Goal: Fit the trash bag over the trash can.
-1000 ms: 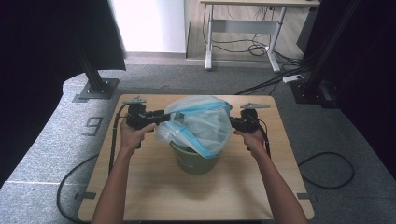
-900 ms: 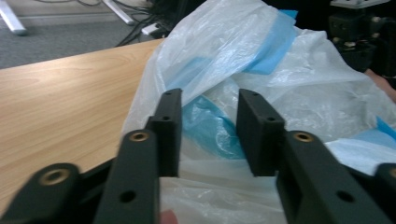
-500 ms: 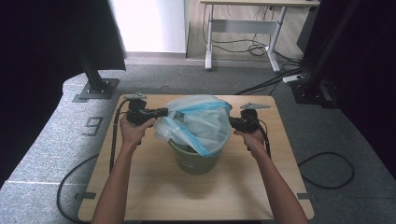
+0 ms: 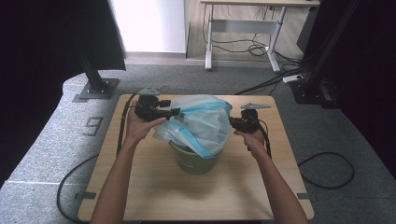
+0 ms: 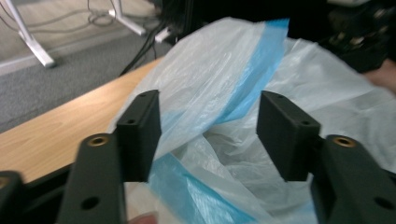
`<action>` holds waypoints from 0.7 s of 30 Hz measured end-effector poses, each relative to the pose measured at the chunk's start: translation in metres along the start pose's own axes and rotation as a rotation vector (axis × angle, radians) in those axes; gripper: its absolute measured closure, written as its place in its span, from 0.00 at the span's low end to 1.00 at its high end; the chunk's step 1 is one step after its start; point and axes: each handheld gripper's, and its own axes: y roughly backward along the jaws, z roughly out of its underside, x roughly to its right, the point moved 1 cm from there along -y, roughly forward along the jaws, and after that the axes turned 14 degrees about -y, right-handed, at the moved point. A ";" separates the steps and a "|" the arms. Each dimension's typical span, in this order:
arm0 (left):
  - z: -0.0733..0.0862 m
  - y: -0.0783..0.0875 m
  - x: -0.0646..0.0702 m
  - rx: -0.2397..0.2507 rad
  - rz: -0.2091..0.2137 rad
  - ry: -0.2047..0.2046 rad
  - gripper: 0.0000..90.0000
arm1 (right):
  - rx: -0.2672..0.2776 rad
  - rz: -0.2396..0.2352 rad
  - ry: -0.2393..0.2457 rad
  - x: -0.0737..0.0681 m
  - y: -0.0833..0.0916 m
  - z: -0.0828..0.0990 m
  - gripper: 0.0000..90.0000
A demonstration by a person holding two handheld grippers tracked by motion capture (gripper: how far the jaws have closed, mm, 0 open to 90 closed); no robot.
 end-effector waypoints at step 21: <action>0.004 -0.018 -0.017 -0.068 0.058 0.085 0.83 | 0.007 -0.005 -0.001 0.001 0.004 0.000 0.94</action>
